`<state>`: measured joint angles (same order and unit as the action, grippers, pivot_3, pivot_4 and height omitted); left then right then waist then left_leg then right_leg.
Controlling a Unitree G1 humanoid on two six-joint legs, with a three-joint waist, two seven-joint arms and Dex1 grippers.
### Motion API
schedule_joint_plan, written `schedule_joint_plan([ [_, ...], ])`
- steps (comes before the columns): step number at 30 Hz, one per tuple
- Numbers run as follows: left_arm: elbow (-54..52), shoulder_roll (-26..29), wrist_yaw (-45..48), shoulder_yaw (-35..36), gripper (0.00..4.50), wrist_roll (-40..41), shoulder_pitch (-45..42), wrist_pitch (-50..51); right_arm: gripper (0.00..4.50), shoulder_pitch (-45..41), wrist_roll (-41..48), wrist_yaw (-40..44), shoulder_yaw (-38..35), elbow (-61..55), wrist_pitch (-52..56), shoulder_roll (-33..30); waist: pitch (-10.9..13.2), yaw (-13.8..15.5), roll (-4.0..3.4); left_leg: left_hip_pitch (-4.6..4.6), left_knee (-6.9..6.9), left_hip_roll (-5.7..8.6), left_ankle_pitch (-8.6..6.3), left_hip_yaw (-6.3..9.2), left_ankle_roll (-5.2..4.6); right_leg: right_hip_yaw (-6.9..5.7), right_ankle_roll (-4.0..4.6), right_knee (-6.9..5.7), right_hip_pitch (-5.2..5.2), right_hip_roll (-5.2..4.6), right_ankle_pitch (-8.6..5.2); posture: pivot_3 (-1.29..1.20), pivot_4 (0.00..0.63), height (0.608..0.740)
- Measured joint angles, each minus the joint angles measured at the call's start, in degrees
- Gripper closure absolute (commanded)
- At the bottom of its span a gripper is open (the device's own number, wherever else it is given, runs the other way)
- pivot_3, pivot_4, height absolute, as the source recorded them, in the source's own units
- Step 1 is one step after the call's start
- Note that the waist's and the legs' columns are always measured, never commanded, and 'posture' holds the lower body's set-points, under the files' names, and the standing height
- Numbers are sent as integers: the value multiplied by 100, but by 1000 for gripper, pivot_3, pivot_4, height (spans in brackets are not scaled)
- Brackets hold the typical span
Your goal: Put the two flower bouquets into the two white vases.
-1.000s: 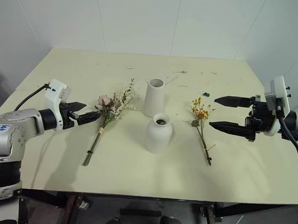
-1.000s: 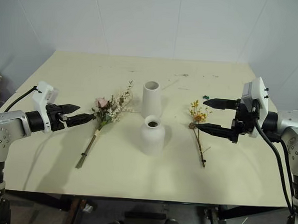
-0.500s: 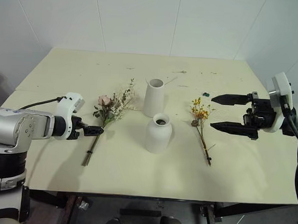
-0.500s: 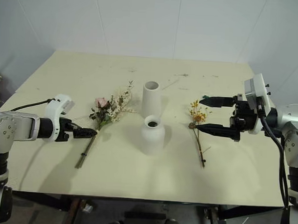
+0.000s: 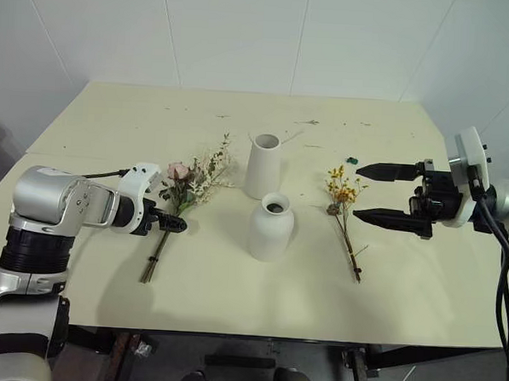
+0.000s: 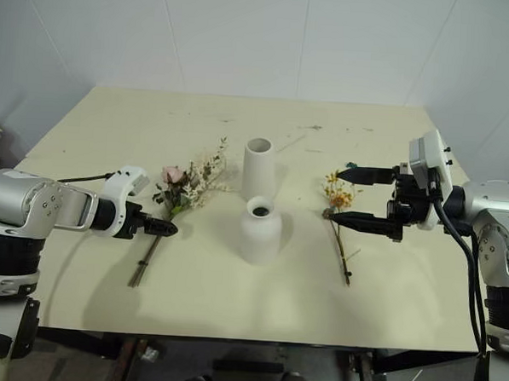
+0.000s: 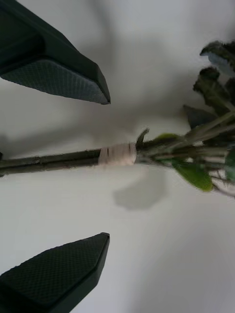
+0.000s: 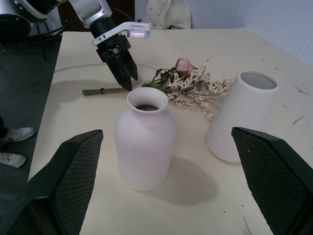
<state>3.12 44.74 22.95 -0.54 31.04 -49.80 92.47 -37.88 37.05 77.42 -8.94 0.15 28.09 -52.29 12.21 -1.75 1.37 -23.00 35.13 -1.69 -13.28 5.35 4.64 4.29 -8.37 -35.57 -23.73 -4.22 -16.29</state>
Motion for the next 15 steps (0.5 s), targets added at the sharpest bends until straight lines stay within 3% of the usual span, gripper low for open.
schedule_joint_plan([
  [13,218,-92,-97,-178,4314,-39,-169,0,0,63,0,-179,-20,-39,57,8,0,3,0,0,2,0,1,0,1,0,0,-2,0,0,0,0,150,740],
  [15,222,-115,-86,-177,4482,-78,-175,-1,0,59,0,-248,-20,-40,56,40,0,3,0,0,2,0,1,0,1,0,0,-2,0,0,0,0,150,740],
])
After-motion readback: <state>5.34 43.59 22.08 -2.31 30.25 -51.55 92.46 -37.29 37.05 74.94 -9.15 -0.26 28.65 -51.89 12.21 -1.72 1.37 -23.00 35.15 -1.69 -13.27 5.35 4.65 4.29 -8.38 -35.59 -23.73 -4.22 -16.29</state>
